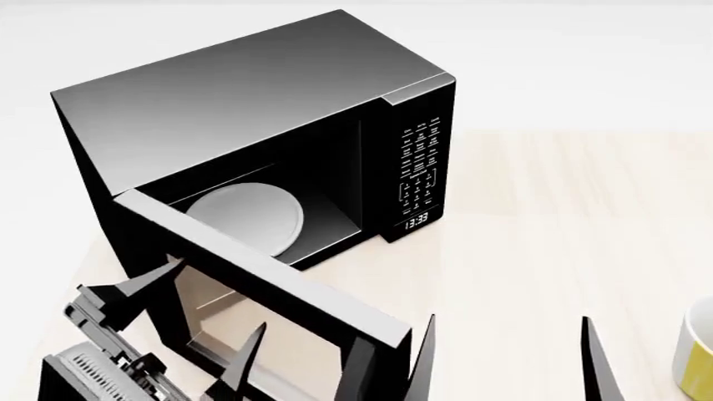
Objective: Close the microwave.
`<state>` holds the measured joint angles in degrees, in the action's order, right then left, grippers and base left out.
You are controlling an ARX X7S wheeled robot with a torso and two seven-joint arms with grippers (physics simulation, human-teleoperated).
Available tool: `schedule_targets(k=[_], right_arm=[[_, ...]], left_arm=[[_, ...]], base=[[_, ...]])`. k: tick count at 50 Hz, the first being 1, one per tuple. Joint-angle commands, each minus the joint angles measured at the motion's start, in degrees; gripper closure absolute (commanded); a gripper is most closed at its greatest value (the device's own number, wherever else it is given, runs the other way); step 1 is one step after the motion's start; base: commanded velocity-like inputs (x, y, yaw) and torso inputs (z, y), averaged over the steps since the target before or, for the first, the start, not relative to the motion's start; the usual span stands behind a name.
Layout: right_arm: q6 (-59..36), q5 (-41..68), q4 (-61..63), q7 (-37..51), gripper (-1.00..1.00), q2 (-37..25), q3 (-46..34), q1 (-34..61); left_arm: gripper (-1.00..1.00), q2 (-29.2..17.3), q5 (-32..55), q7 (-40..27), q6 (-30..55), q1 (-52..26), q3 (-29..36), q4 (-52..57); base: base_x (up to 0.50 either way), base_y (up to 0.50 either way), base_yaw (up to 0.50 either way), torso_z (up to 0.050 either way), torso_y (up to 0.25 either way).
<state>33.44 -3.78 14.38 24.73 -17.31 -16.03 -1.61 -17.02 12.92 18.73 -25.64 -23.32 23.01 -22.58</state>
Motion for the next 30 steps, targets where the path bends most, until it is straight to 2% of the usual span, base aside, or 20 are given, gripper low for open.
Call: schedule_targets(k=[1, 30], right_arm=[[0.2, -0.5, -0.3, -0.3, -1.00, 0.3, 0.4, 0.1], [-0.1, -0.4, 0.0, 0.4, -1.00, -0.3, 0.1, 0.2]], left_arm=[[-1.00, 1.7, -0.1, -0.6, -0.9, -2.0, -1.2, -2.1], [-1.00, 5.2, -1.3, -2.4, -4.2, -6.8, -1.2, -11.7]], base=[[0.00, 0.00, 0.00, 0.000, 0.000], [0.00, 0.00, 0.00, 0.000, 0.000]])
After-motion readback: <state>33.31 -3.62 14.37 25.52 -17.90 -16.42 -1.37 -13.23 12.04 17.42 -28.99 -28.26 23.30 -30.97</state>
